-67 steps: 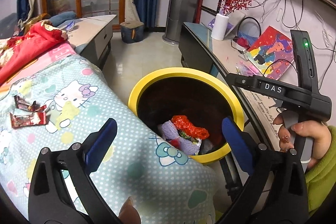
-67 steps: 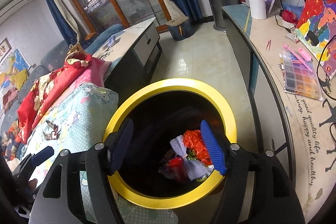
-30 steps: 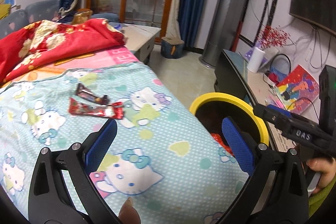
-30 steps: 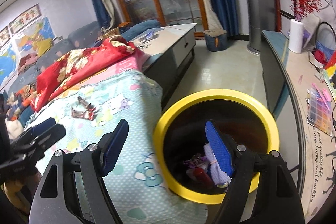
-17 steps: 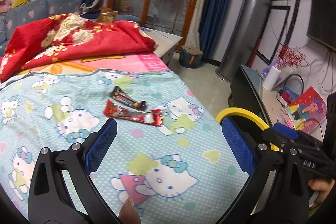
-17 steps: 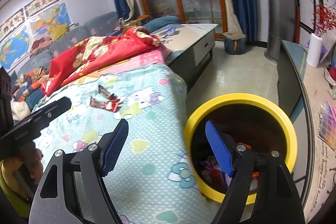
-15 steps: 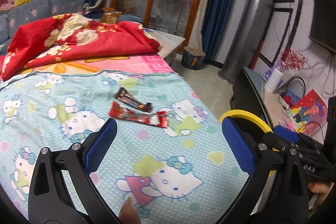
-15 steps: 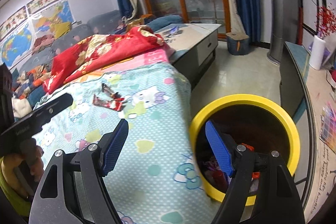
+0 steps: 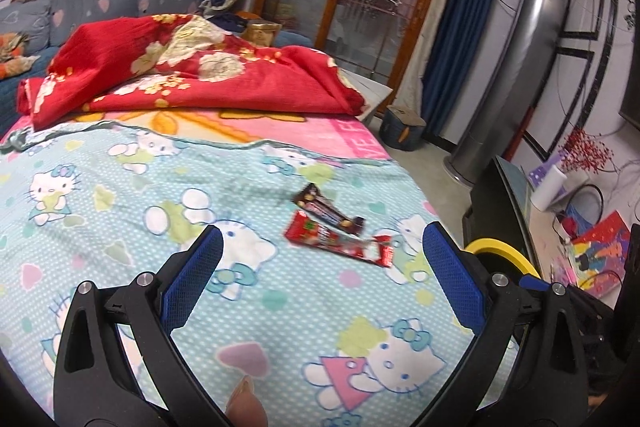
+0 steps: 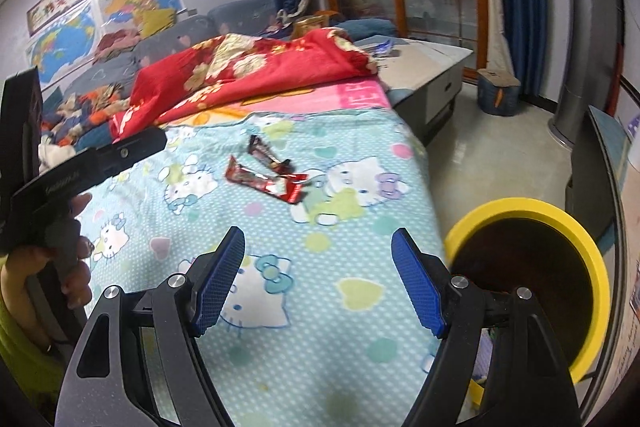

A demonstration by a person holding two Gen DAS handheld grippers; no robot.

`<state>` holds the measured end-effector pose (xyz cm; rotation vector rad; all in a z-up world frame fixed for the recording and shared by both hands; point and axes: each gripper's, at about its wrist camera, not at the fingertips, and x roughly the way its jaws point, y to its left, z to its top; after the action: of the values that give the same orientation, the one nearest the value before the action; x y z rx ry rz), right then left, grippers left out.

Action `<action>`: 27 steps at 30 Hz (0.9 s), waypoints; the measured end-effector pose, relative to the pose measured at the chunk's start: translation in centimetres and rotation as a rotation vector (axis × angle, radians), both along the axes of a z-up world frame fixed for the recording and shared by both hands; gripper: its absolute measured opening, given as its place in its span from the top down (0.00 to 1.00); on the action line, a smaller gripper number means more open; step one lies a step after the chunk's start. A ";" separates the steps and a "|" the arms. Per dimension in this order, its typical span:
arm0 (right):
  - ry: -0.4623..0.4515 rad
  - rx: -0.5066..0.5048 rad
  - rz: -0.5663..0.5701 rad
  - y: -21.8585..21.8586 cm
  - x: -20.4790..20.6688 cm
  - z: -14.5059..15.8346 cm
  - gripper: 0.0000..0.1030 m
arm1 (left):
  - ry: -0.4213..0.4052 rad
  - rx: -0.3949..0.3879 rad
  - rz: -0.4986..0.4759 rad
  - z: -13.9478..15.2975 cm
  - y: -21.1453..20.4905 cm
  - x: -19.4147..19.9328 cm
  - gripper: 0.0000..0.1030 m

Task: Collect trash
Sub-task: 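Move both open tools back to the chocolate bar wrappers on the bed, then grasp the dark chocolate bar wrapper with the left tool while the right tool grasps the red wrapper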

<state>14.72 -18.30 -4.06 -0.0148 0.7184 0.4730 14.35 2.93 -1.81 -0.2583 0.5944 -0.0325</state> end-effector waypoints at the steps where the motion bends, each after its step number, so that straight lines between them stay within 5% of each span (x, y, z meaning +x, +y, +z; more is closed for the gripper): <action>1: 0.002 -0.006 0.012 0.6 0.3 -0.1 0.29 | 0.001 -0.001 0.004 0.0 0.3 0.1 0.11; 9: 0.010 -0.034 0.079 4.0 2.6 -1.2 0.29 | 0.037 -0.009 0.019 -0.7 2.6 2.1 0.12; 27: 0.098 -0.089 0.127 8.1 9.9 -4.8 0.29 | 0.193 -0.022 -0.109 -3.5 2.8 11.1 0.40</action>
<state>24.60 -10.19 -8.81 -0.1217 0.8380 0.5660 25.49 5.77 -5.30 -0.2524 0.8003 -0.1200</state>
